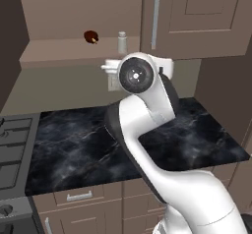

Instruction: The dining table condiment station is running low on shaker. Refill the condiment station by opening the cabinet and taking the shaker from the cabinet and placing it on the dining table.

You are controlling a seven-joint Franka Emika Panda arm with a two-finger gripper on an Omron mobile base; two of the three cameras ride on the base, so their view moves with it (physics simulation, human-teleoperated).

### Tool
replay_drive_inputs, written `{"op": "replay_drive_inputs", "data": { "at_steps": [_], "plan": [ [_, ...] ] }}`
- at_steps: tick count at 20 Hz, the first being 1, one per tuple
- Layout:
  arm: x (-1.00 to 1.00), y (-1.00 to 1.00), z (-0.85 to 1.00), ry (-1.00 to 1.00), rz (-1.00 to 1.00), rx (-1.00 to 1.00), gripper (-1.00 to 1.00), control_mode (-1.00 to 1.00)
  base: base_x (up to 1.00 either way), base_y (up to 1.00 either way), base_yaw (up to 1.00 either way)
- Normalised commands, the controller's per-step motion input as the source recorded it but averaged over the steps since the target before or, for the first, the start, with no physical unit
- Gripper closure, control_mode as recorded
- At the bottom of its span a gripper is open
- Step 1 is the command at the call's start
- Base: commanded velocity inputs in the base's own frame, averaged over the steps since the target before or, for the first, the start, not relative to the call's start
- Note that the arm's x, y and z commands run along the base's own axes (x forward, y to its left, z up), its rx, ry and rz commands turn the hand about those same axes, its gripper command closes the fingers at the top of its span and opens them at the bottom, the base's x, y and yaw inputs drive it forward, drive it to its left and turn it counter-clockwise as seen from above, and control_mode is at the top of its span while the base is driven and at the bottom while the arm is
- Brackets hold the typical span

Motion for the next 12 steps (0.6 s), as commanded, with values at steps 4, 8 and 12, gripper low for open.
{"op": "replay_drive_inputs", "data": {
  "at_steps": [4, 8, 12],
  "plan": [
    [0.26, 0.00, 0.20, 0.00, -0.07, 0.00, -1.00, -1.00, 0.00, 0.00, 0.00],
    [0.27, 0.00, 0.26, 0.00, -0.04, 0.00, -1.00, -1.00, 0.00, 0.00, 0.00],
    [0.29, 0.00, 0.12, 0.00, -0.02, 0.04, -1.00, -1.00, 0.00, 0.00, 0.00]
  ]
}}
